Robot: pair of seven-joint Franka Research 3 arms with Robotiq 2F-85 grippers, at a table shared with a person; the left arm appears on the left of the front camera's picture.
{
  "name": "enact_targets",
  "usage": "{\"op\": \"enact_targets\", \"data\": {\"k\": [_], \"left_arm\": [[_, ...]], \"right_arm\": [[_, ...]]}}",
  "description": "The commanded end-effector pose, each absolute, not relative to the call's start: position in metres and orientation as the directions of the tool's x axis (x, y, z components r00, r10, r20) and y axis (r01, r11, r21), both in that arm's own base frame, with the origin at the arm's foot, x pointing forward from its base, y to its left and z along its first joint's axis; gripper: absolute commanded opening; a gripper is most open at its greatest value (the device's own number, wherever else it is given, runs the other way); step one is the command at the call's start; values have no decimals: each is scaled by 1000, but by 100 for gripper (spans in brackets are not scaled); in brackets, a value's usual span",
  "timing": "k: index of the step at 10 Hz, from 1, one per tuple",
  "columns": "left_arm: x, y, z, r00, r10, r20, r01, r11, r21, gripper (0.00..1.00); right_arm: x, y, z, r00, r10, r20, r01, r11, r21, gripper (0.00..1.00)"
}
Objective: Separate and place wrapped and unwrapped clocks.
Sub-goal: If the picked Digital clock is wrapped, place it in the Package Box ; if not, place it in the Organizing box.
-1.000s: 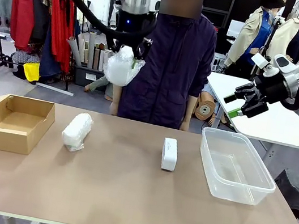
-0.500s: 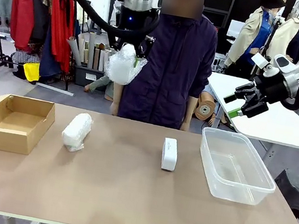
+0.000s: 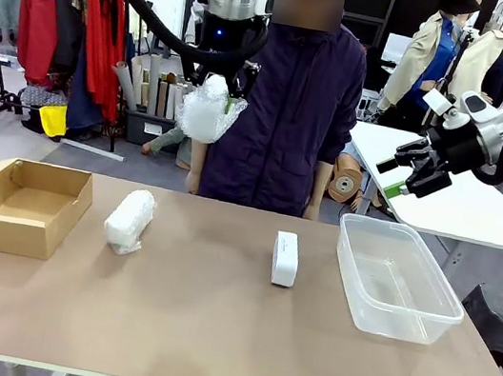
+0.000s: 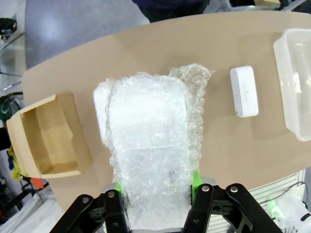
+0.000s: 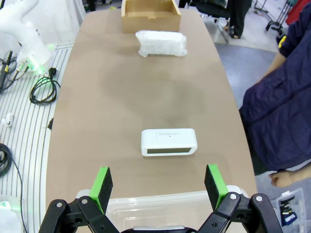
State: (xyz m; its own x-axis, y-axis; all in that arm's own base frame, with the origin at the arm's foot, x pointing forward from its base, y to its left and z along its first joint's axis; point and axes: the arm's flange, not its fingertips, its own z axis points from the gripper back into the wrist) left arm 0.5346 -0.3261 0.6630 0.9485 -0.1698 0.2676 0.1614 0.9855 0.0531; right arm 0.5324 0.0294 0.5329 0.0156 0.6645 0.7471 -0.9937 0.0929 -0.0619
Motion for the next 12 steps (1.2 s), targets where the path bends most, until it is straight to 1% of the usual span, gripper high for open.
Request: {"op": "enact_targets", "data": {"k": [1, 10, 11, 12], "left_arm": [[534, -324, 666, 946, -167, 277, 159, 986, 51, 0], [535, -326, 663, 948, -170, 268, 161, 985, 53, 0], [540, -310, 664, 953, -151, 262, 132, 987, 89, 0], [542, -296, 655, 960, -115, 257, 84, 988, 128, 0]], "right_arm": [[531, 30, 535, 12, 660, 751, -994, 92, -64, 100], [531, 30, 535, 12, 660, 751, -994, 92, -64, 100], [531, 30, 535, 12, 660, 751, -994, 92, -64, 100], [531, 30, 535, 12, 660, 751, -994, 92, -64, 100]]}}
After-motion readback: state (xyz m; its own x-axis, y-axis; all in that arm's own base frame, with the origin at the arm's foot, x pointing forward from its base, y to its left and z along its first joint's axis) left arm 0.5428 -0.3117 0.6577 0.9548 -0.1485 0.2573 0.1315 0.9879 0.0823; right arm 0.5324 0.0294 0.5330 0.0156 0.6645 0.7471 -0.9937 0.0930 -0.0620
